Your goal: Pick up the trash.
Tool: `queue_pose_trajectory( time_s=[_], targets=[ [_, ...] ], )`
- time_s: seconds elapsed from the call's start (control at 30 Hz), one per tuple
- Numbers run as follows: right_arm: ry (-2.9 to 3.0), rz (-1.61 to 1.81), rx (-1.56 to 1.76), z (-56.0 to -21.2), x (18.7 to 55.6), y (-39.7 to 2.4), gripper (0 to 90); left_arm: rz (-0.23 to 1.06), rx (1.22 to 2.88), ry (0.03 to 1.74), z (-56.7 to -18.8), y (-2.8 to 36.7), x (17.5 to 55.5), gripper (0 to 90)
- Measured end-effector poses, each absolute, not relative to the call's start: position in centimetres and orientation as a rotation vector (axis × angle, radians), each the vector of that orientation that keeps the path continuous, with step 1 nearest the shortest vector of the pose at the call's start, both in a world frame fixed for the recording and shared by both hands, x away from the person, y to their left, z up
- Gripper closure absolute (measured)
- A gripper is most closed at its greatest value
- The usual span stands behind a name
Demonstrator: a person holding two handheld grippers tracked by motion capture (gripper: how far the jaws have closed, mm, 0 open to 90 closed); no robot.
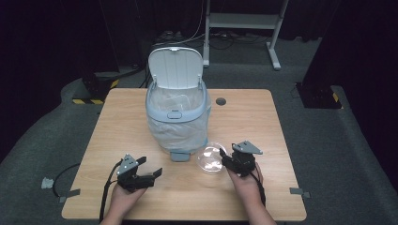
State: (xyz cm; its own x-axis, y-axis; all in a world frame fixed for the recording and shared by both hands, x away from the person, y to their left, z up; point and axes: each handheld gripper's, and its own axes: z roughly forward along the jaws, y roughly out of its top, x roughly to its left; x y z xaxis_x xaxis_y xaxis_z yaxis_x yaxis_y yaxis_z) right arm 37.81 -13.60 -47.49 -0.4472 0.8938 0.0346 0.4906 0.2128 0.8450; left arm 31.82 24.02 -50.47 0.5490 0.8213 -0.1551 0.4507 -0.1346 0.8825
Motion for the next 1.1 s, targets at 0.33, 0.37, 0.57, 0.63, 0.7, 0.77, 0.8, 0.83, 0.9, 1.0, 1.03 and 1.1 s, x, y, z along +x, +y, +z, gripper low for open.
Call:
queue_pose_trajectory(
  time_s=[0.33, 0.37, 0.57, 0.63, 0.7, 0.77, 0.8, 0.83, 0.9, 1.0, 1.03, 1.1],
  targets=[
    [2.087, 1.209, 1.326, -48.1, 38.3, -13.8, 44.2, 0.446, 1.783, 1.041, -50.5, 23.3, 31.8, 13.3],
    [2.097, 1.219, 1.320, -48.1, 38.1, -13.7, 44.4, 0.449, 1.788, 1.038, -50.5, 23.2, 31.8, 13.3],
    [2.136, 1.248, 1.285, -48.2, 36.4, -12.9, 44.1, 0.437, 1.789, 1.030, -50.5, 22.8, 31.6, 13.3],
    [2.147, 1.251, 1.277, -48.2, 35.7, -12.6, 44.1, 0.435, 1.788, 1.020, -50.3, 22.6, 31.4, 13.3],
    [2.158, 1.256, 1.265, -48.1, 35.1, -12.2, 44.1, 0.426, 1.792, 1.000, -50.2, 22.3, 31.2, 13.2],
    [2.167, 1.271, 1.246, -48.2, 34.3, -11.7, 44.1, 0.421, 1.799, 0.976, -50.1, 22.0, 31.0, 12.7],
    [2.172, 1.282, 1.245, -48.3, 34.1, -11.5, 44.1, 0.406, 1.794, 0.969, -50.0, 21.8, 30.9, 12.7],
    [2.174, 1.297, 1.249, -48.3, 33.9, -11.3, 44.2, 0.396, 1.791, 0.962, -50.0, 21.6, 30.8, 12.7],
    [2.179, 1.315, 1.235, -48.5, 33.5, -11.0, 44.2, 0.390, 1.793, 0.947, -49.9, 21.2, 30.7, 12.8],
    [2.186, 1.325, 1.228, -48.6, 33.1, -10.6, 44.2, 0.372, 1.784, 0.937, -49.8, 20.9, 30.5, 12.9],
    [2.187, 1.325, 1.224, -48.6, 33.1, -10.4, 44.2, 0.364, 1.789, 0.931, -49.7, 20.7, 30.4, 13.0],
    [2.190, 1.331, 1.215, -48.6, 33.0, -10.2, 44.2, 0.366, 1.808, 0.919, -49.7, 20.3, 30.3, 13.1]
  ],
)
